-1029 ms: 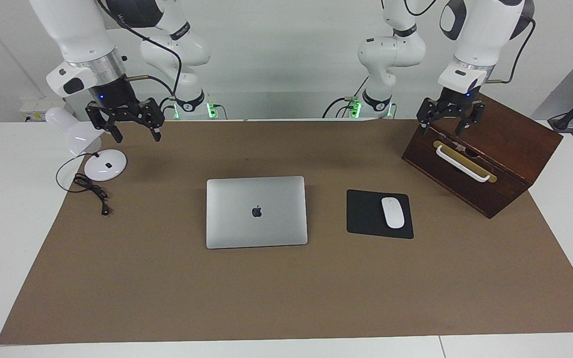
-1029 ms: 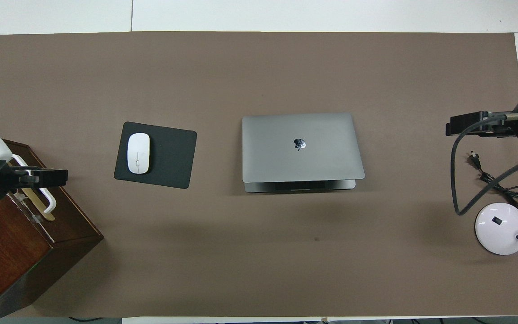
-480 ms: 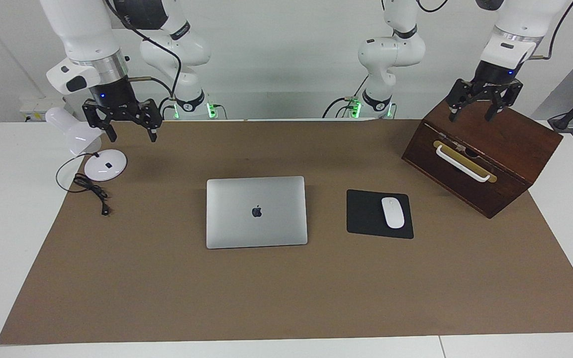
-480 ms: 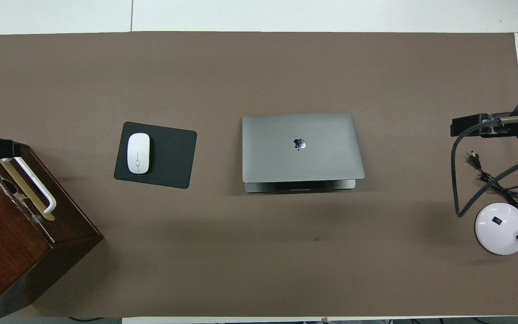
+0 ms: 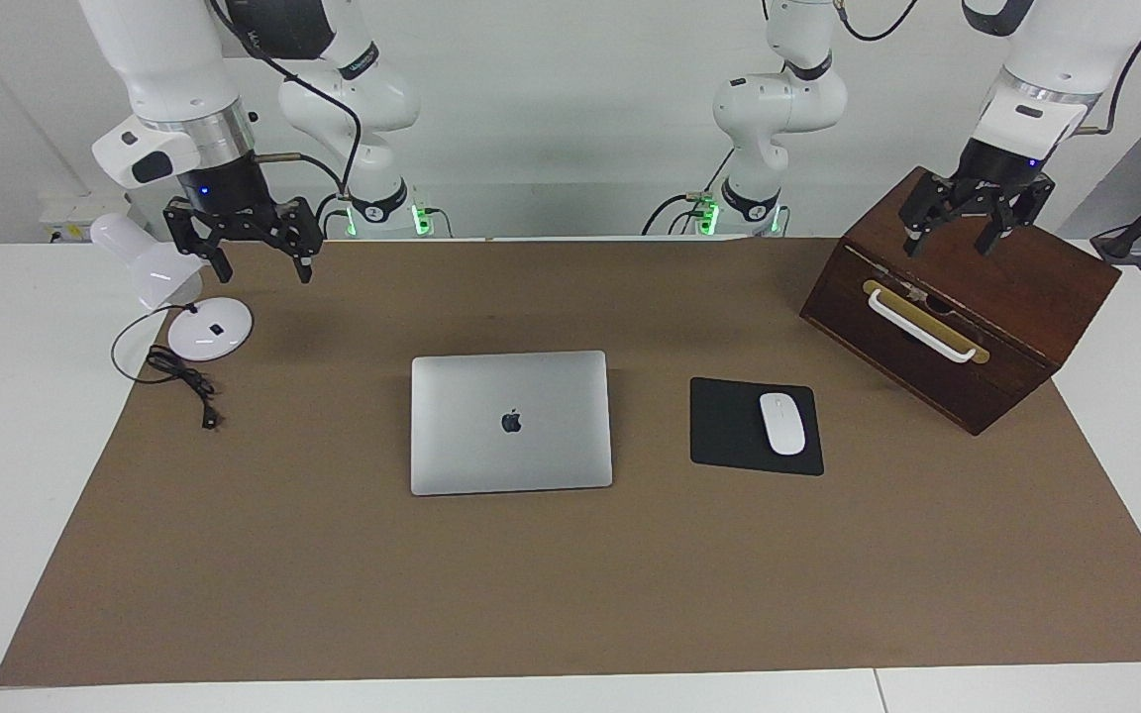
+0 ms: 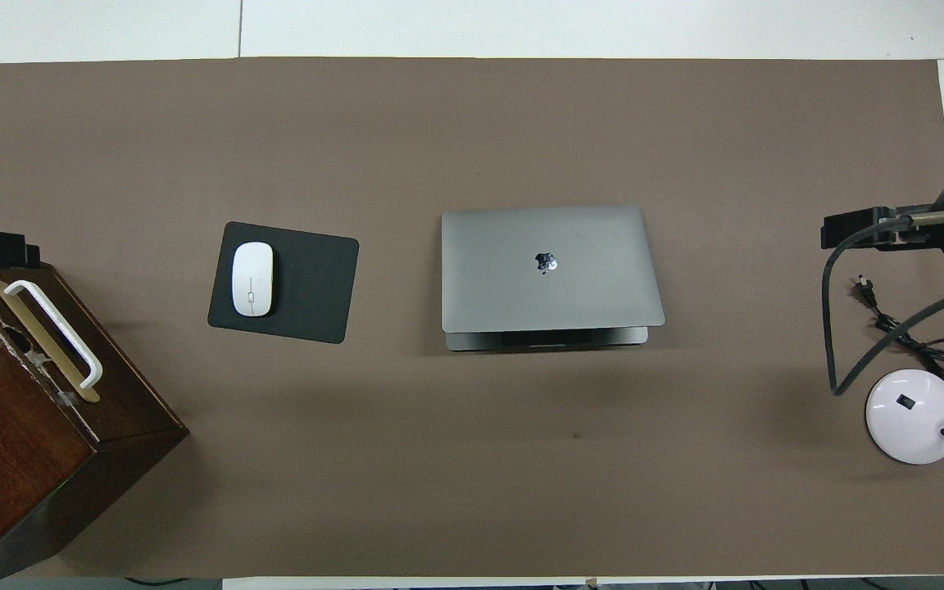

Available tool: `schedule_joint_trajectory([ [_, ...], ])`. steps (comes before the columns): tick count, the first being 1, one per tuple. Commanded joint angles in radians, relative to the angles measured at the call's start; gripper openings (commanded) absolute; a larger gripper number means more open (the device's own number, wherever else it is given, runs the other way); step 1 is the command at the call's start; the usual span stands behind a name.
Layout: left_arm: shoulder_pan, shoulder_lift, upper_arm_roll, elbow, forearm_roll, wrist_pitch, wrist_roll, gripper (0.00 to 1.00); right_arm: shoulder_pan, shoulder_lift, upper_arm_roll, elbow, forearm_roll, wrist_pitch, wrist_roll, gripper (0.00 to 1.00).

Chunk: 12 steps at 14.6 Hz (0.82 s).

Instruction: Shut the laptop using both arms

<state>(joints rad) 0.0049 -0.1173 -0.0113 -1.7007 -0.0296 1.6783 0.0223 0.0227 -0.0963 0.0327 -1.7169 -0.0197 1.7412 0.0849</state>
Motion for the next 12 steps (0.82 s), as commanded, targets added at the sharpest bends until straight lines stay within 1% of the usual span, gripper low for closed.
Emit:
schedule_joint_trajectory([
  [1, 0.021, 0.028, -0.006, 0.010, -0.015, -0.025, -0.007, 1.00, -0.007, -0.017, 0.004, -0.027, -0.008, 0.015, -0.020, 1.00],
  [4, 0.020, 0.027, -0.006, -0.022, -0.009, -0.011, -0.007, 1.00, -0.006, -0.017, 0.004, -0.026, -0.006, 0.018, -0.019, 1.00],
  [7, 0.017, 0.031, -0.007, 0.002, -0.007, -0.029, -0.005, 1.00, -0.006, -0.017, 0.004, -0.027, -0.006, 0.014, -0.019, 1.00],
  [12, 0.003, 0.031, -0.015, 0.001, -0.007, -0.028, -0.009, 1.00, -0.017, -0.014, 0.003, -0.033, -0.005, 0.020, -0.023, 1.00],
])
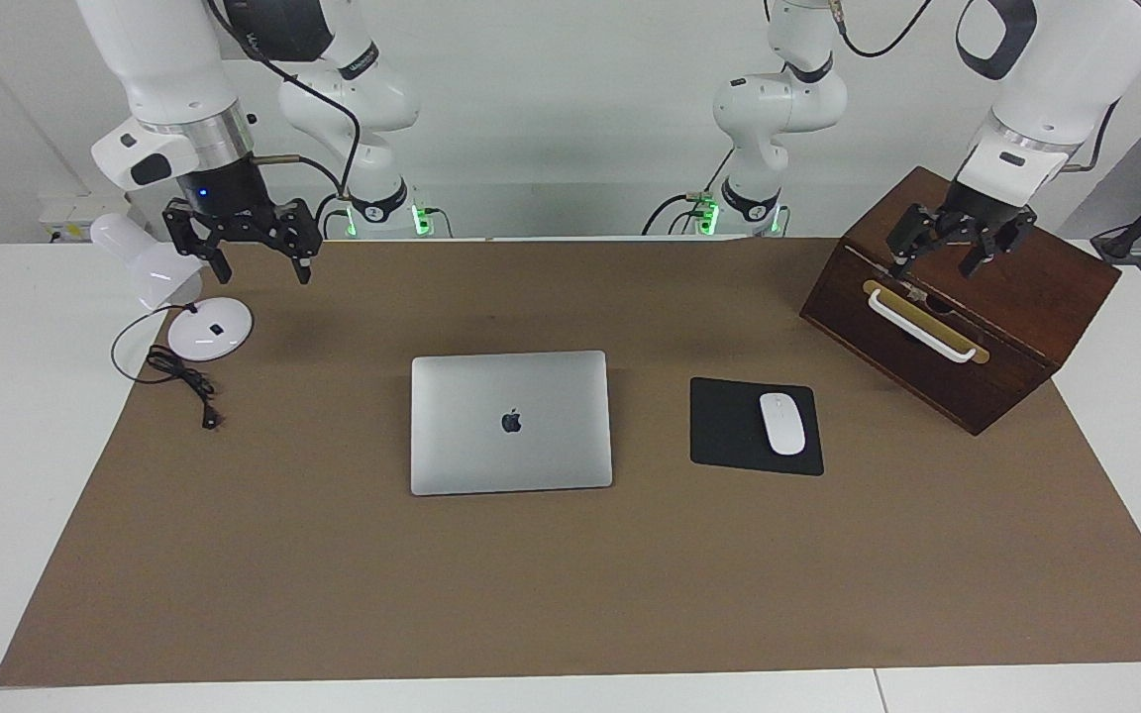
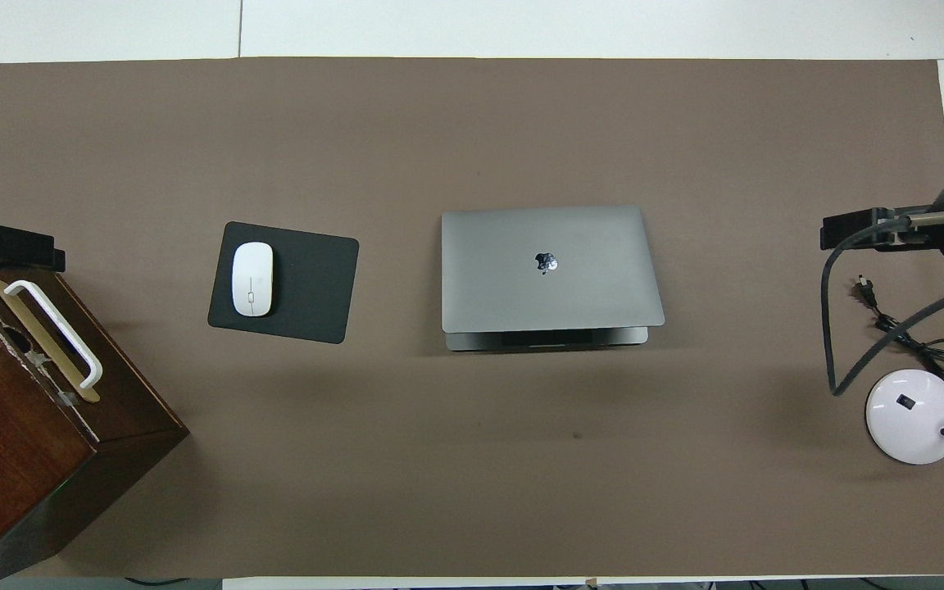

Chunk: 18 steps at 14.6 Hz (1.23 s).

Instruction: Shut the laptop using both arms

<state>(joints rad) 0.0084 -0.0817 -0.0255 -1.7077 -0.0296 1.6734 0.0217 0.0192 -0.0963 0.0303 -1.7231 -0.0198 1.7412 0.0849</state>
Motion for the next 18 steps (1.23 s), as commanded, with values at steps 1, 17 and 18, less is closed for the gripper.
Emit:
schedule_joint_trajectory([
  [1, 0.001, -0.004, -0.001, 0.007, -0.007, -0.024, -0.008, 1.00, -0.015, -0.010, 0.003, -0.026, -0.005, 0.024, -0.024, 1.00],
  [17, 0.007, 0.014, -0.001, 0.043, 0.008, -0.083, -0.006, 1.00, -0.042, -0.003, -0.004, -0.024, 0.006, 0.050, -0.065, 1.00],
  [18, 0.008, 0.013, -0.001, 0.043, 0.008, -0.083, -0.006, 1.00, -0.045, -0.003, -0.004, -0.024, 0.006, 0.052, -0.068, 1.00],
])
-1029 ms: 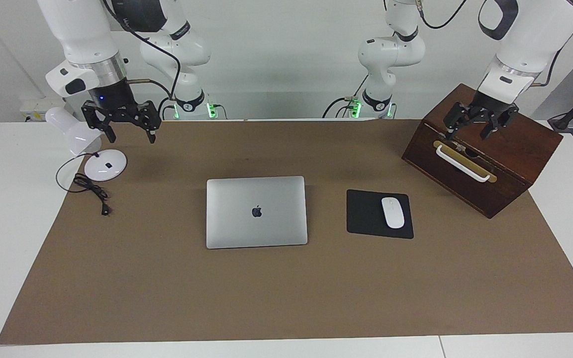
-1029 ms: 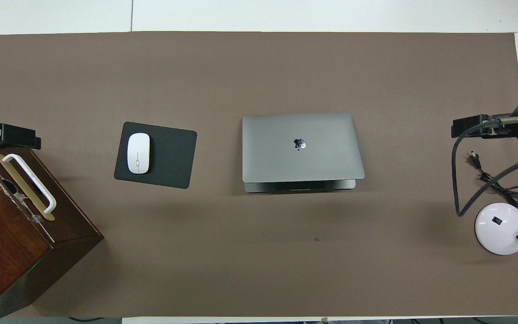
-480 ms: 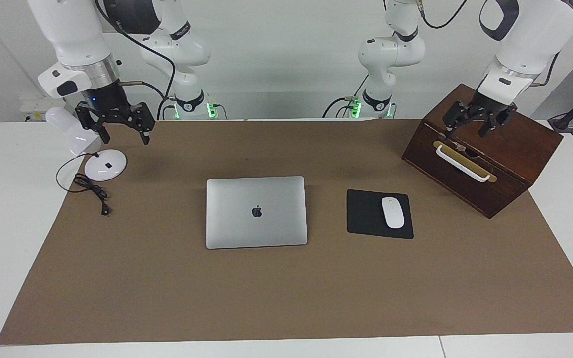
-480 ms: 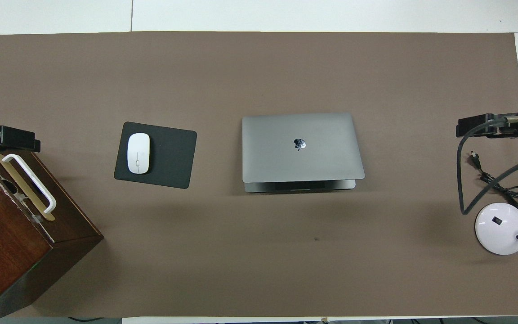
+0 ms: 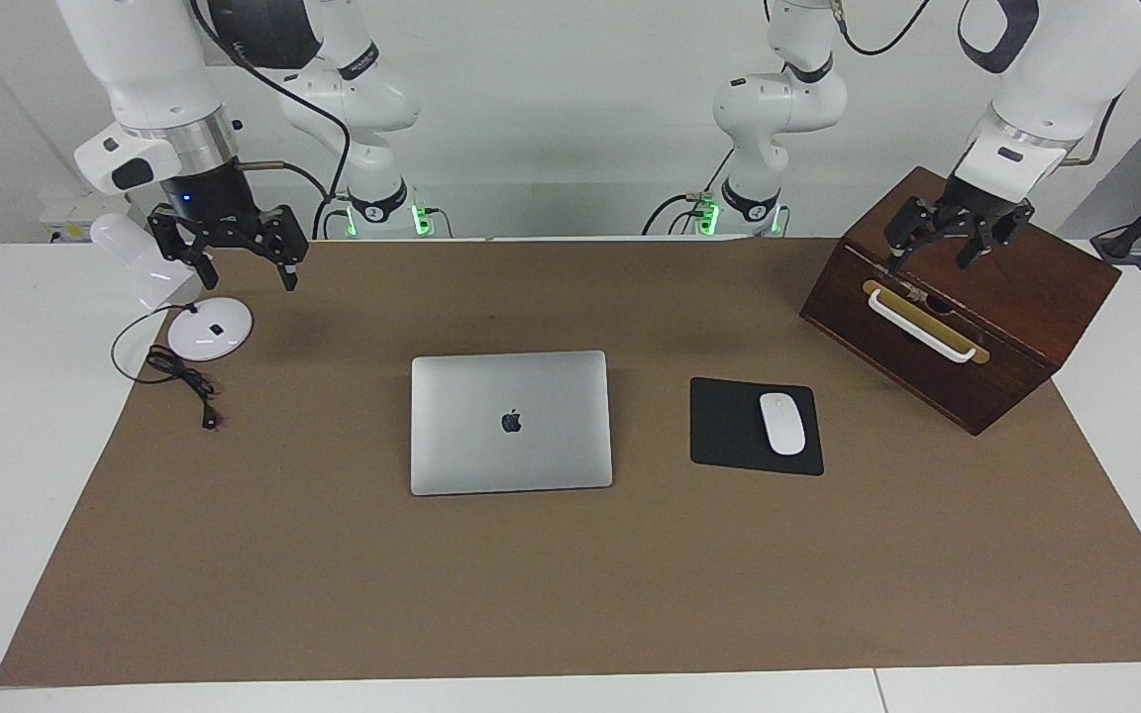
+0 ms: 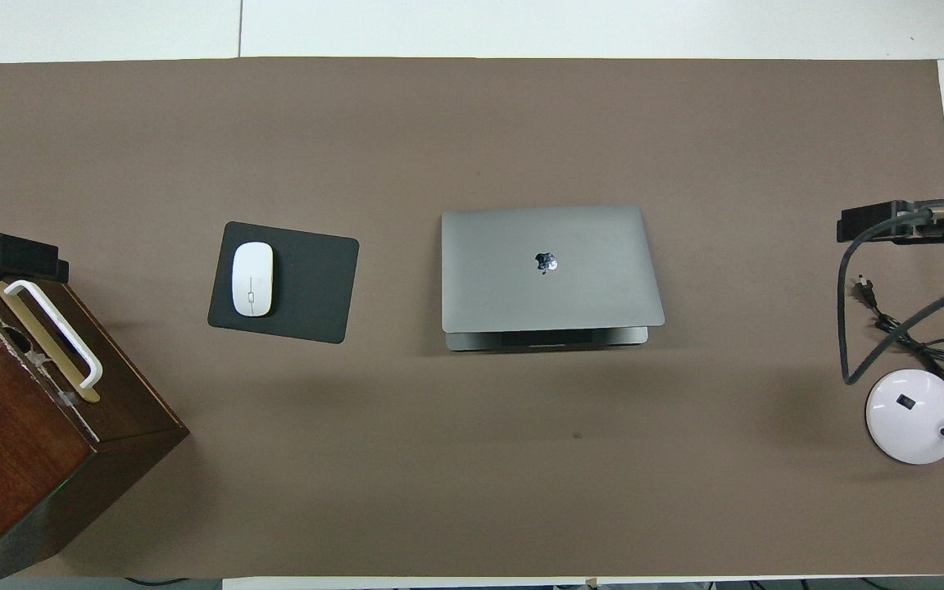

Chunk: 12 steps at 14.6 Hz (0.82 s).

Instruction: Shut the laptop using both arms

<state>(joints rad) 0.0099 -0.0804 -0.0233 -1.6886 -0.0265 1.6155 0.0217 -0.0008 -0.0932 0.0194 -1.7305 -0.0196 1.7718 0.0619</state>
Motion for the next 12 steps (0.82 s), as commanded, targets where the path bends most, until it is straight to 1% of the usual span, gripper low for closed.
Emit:
schedule_joint_trajectory([
  [1, 0.007, 0.013, -0.003, 0.024, 0.005, -0.025, -0.006, 1.00, -0.024, -0.007, 0.007, -0.018, 0.006, 0.021, -0.044, 1.00],
  [12, 0.012, 0.011, -0.003, 0.024, 0.000, -0.023, -0.006, 1.00, -0.025, -0.005, 0.007, -0.014, 0.006, 0.021, -0.045, 1.00],
])
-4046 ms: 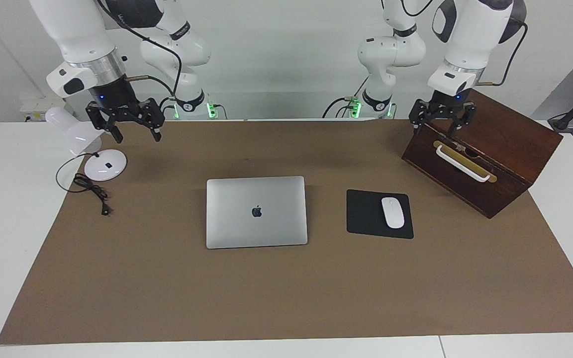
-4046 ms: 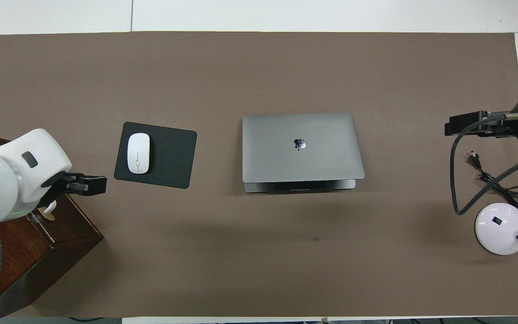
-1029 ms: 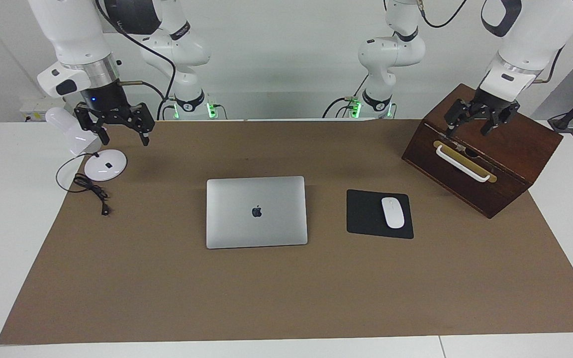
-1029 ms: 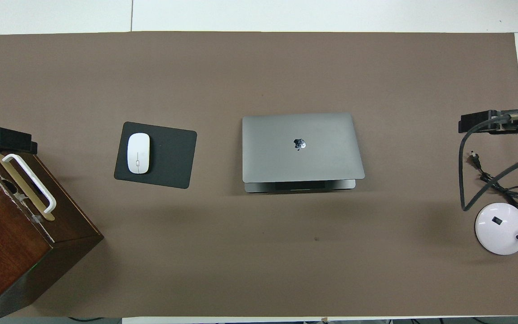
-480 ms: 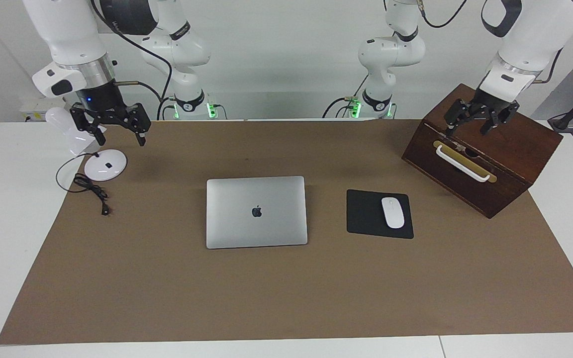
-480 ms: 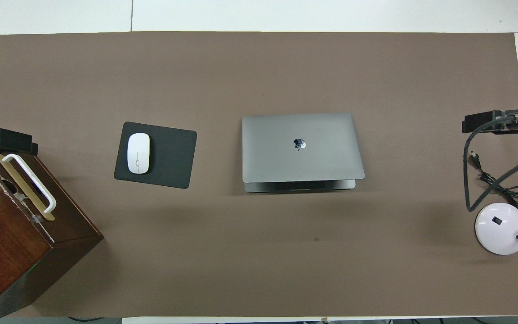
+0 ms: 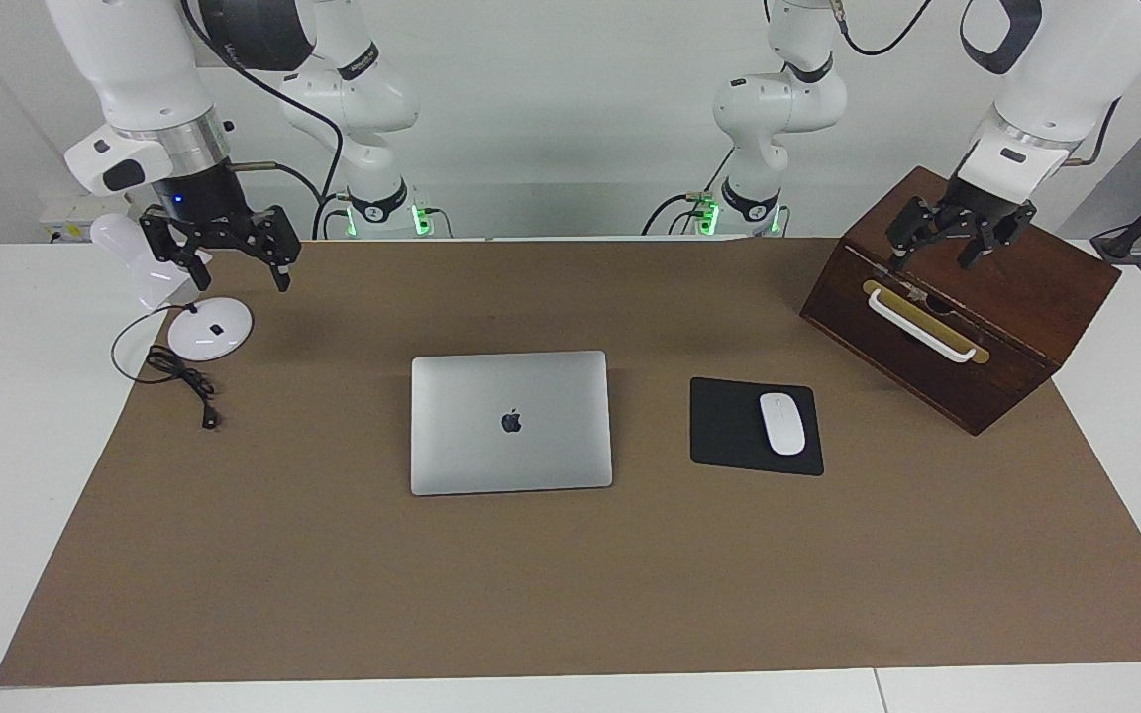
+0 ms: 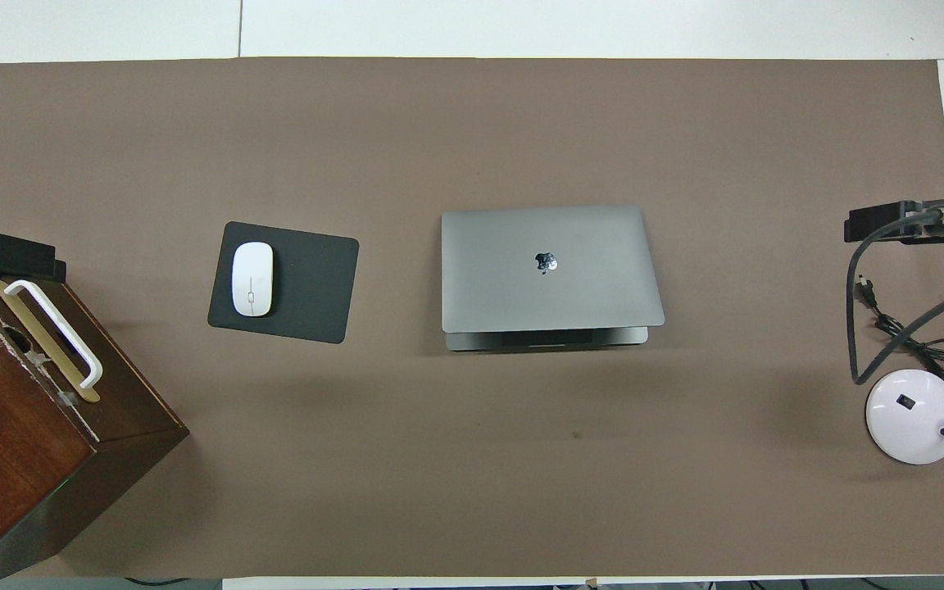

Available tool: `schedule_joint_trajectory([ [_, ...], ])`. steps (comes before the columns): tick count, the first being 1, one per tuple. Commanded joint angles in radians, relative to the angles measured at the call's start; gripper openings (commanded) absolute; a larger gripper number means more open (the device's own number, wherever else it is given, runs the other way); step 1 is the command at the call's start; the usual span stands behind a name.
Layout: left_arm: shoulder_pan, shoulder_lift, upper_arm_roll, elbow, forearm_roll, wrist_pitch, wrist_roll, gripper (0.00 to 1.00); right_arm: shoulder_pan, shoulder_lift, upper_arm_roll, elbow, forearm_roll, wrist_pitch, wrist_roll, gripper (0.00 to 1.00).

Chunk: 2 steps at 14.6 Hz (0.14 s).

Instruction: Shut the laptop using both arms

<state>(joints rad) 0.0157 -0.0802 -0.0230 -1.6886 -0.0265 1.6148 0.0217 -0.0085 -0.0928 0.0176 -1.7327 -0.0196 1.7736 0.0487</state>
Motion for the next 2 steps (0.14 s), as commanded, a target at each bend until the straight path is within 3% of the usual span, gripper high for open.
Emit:
schedule_joint_trajectory([
  [1, 0.006, 0.011, -0.003, 0.026, 0.000, -0.023, -0.006, 1.00, -0.016, -0.005, 0.008, -0.011, 0.006, 0.020, -0.030, 1.00],
  [2, 0.006, 0.011, -0.003, 0.026, 0.000, -0.023, -0.006, 1.00, -0.016, -0.005, 0.008, -0.011, 0.006, 0.020, -0.032, 1.00],
])
